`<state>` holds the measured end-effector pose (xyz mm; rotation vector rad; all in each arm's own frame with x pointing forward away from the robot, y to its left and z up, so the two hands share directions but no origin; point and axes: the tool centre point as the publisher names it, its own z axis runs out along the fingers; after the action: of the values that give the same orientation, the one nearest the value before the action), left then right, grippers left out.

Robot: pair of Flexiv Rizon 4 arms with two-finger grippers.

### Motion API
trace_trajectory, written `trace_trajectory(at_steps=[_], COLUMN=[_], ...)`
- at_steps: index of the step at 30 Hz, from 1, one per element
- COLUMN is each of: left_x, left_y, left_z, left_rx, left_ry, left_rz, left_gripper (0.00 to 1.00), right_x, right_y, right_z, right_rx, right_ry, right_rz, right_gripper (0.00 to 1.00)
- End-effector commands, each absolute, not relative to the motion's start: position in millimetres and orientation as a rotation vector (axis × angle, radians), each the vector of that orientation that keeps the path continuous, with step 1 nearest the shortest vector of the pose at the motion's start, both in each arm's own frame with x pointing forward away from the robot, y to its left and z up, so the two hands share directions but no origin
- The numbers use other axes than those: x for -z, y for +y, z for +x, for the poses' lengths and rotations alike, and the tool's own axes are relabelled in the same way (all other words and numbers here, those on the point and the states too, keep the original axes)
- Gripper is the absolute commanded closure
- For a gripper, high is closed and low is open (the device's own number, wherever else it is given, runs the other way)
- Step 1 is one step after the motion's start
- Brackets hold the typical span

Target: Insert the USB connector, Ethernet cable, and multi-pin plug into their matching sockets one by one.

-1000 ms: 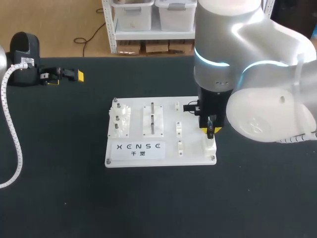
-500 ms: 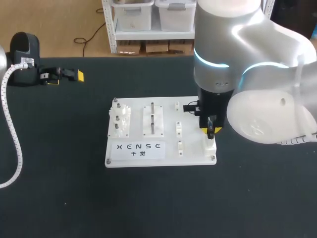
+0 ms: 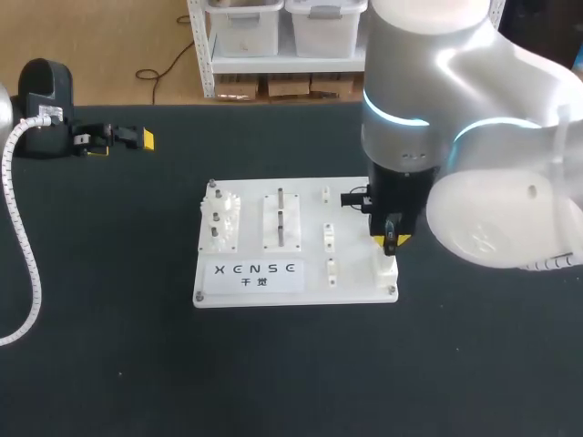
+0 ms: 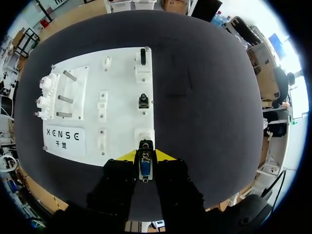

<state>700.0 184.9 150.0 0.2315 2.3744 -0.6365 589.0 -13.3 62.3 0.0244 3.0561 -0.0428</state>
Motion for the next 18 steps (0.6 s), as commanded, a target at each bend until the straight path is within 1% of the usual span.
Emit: trace_trajectory(at_steps=[1, 18], left_x=[-150.0, -150.0], left_y=[184.9, 184.9], left_z=[700.0, 700.0], left_rx=[0.636, 0.636], left_ry=[2.374, 2.374], left_rz=[0.232, 0.232], left_gripper=[0.00, 0.00], right_x=[-58.3, -55.7], right_y=[-14.0, -10.6], right_z=[588.2, 591.9], right_rx=[0.043, 0.044], right_ry=[3.056, 3.066], right_rz=[0.027, 0.028], right_gripper=[1.00, 1.00])
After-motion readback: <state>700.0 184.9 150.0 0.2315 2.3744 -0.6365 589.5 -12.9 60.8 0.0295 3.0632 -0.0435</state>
